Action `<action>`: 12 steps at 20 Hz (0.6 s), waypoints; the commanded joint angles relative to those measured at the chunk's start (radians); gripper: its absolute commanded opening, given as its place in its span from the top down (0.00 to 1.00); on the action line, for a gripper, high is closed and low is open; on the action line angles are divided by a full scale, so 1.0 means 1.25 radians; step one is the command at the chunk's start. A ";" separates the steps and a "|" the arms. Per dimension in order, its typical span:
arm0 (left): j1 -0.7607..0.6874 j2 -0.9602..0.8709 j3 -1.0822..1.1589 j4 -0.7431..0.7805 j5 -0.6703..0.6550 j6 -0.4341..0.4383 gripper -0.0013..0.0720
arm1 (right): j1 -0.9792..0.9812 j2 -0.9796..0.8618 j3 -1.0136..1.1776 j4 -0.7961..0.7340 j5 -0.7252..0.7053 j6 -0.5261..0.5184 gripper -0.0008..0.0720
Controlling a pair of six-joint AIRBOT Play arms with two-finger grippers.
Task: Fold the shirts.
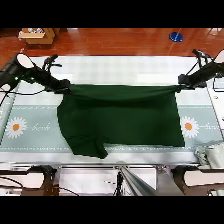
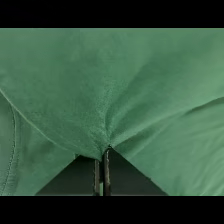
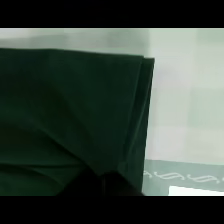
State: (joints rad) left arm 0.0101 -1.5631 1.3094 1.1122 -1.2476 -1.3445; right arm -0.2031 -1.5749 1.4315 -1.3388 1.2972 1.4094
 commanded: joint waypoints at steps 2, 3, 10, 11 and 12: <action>0.009 -0.023 -0.003 0.015 -0.042 0.002 0.65 | -0.004 -0.016 0.000 -0.006 0.041 -0.021 0.62; 0.019 -0.017 0.008 0.015 -0.068 0.023 0.52 | -0.007 -0.012 0.014 -0.004 0.084 -0.059 0.57; 0.180 0.177 -0.155 0.011 -0.223 0.053 0.37 | -0.138 0.189 -0.134 -0.016 0.161 -0.080 0.44; 0.198 0.222 -0.221 0.012 -0.223 0.055 0.35 | -0.167 0.215 -0.183 0.006 0.150 -0.090 0.37; 0.217 0.270 -0.294 0.012 -0.223 0.057 0.35 | -0.197 0.240 -0.233 0.044 0.133 -0.103 0.32</action>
State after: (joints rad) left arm 0.2127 -1.3571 1.1206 1.1294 -1.4948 -1.2781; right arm -0.3664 -1.3632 1.2697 -1.3369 1.4761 1.3121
